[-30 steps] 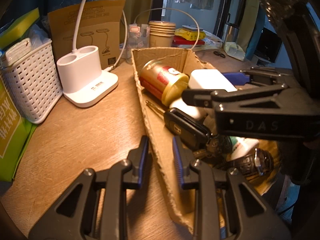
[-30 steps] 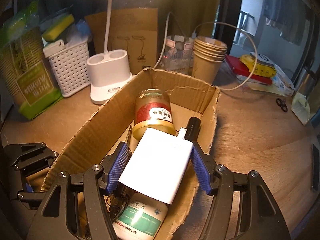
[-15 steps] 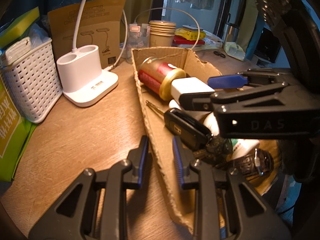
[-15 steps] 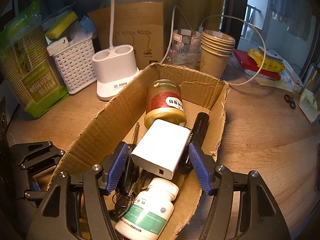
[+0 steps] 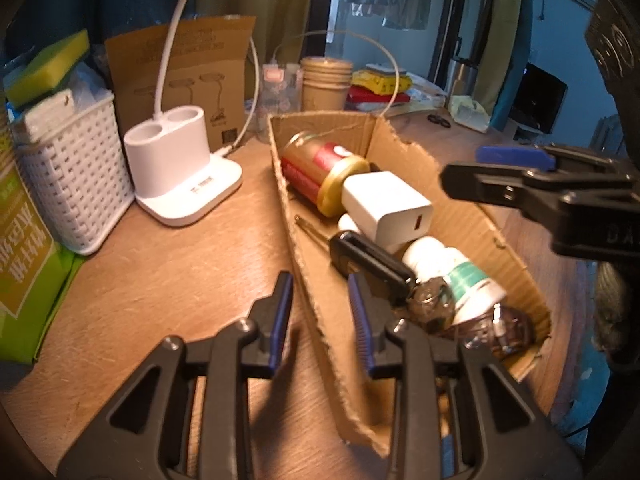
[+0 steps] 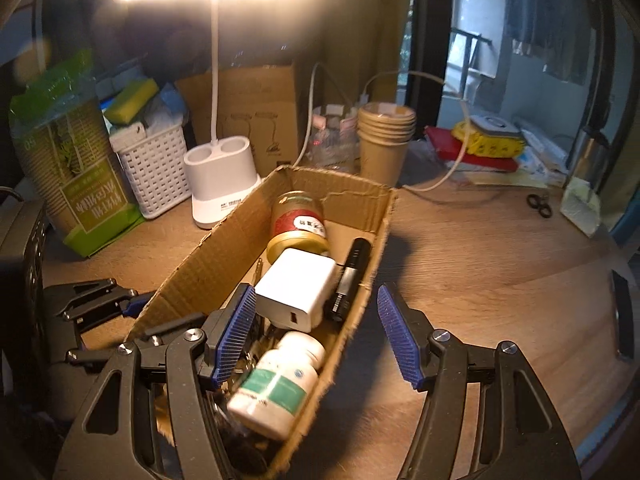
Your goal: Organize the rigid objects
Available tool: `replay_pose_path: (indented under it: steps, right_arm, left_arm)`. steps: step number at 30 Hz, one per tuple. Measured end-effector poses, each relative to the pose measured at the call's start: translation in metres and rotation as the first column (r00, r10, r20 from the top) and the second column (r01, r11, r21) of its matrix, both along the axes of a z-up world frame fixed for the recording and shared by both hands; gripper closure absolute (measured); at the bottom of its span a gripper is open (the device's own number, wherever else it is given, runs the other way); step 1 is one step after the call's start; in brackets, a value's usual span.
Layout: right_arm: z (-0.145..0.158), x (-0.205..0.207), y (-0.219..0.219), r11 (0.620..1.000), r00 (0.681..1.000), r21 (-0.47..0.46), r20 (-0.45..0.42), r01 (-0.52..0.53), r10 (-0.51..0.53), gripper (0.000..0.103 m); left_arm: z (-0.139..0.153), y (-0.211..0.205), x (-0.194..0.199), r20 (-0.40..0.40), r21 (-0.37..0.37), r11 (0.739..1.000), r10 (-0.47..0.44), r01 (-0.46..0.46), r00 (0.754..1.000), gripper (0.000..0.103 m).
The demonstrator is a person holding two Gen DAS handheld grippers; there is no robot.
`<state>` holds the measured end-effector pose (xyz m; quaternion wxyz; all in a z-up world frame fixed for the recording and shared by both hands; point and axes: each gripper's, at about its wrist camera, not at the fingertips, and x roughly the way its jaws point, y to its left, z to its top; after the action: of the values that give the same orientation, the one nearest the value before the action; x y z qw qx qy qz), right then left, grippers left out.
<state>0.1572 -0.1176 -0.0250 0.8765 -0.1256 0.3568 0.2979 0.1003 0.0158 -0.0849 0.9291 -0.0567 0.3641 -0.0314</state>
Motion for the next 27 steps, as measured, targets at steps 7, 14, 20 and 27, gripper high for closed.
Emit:
replay_pose_path:
  steps: [7, 14, 20, 27]
  right_arm:
    - [0.015, -0.017, -0.035, 0.998, 0.998, 0.041, 0.04, 0.052, -0.053, 0.036]
    - [0.031, -0.031, -0.063, 0.992, 0.991, 0.072, 0.08, 0.104, -0.11, 0.036]
    - [0.047, -0.053, -0.079, 0.985, 0.979, 0.108, 0.132, 0.138, -0.152, 0.036]
    - [0.066, -0.073, -0.094, 0.977, 0.971, 0.152, 0.165, 0.149, -0.174, 0.036]
  left_arm:
    - [0.019, -0.005, -0.01, 0.051, 0.016, 1.0, -0.002, 0.002, 0.999, 0.066]
    - [0.046, -0.006, -0.025, 0.12, 0.029, 0.999, 0.035, -0.039, 0.992, 0.059]
    - [0.075, -0.01, -0.046, 0.196, 0.024, 0.998, 0.059, -0.065, 0.979, 0.041]
    - [0.112, -0.023, -0.07, 0.276, 0.021, 0.999, 0.04, -0.048, 0.96, 0.03]
